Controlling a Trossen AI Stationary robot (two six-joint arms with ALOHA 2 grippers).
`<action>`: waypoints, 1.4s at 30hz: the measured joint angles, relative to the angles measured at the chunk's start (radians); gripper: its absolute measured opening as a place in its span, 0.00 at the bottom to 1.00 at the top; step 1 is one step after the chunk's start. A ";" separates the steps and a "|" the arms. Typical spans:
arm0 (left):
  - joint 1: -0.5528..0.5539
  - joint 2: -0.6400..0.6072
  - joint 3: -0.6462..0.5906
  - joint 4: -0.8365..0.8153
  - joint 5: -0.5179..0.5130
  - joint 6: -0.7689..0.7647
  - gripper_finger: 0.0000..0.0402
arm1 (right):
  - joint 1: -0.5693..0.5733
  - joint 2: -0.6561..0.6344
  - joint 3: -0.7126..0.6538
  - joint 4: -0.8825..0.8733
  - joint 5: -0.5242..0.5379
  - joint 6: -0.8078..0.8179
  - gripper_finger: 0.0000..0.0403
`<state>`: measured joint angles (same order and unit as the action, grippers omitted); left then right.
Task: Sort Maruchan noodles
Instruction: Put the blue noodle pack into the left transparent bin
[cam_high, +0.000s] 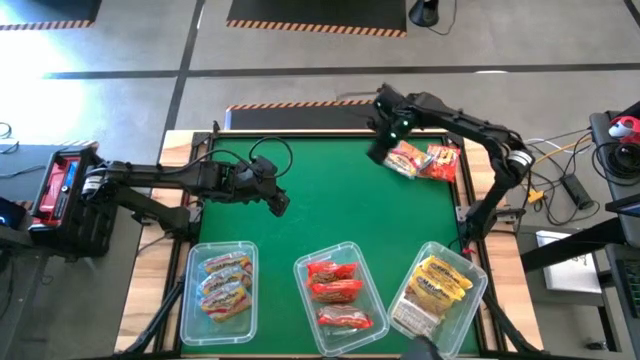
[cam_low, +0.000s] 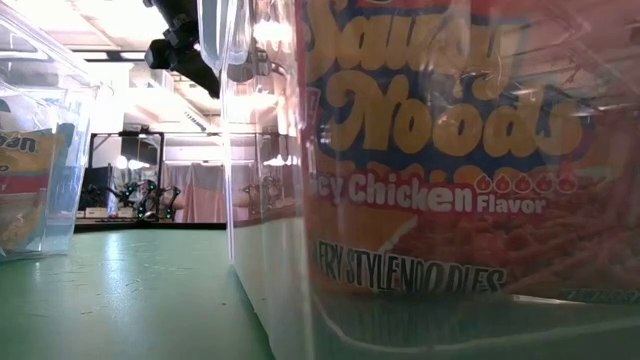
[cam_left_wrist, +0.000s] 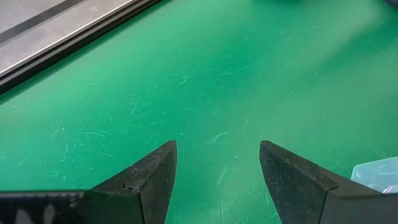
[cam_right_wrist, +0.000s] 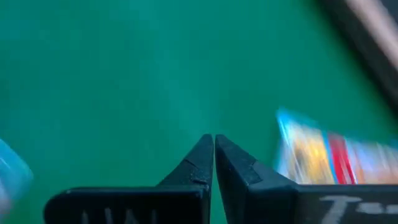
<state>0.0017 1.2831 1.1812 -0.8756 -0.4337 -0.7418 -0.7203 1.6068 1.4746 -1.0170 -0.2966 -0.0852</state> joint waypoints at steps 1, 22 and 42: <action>0.000 0.000 0.000 0.000 0.000 0.000 0.53 | 0.002 -0.005 -0.007 0.089 -0.029 0.028 0.02; -0.037 0.000 -0.018 -0.017 -0.001 -0.033 0.53 | -0.011 0.163 -0.026 -0.047 0.162 0.240 0.02; -0.044 -0.003 -0.025 -0.025 -0.001 -0.035 0.53 | -0.064 0.098 -0.230 -0.552 0.338 0.138 0.02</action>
<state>-0.0425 1.2800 1.1564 -0.9001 -0.4351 -0.7765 -0.7846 1.7048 1.2449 -1.5686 0.0412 0.0526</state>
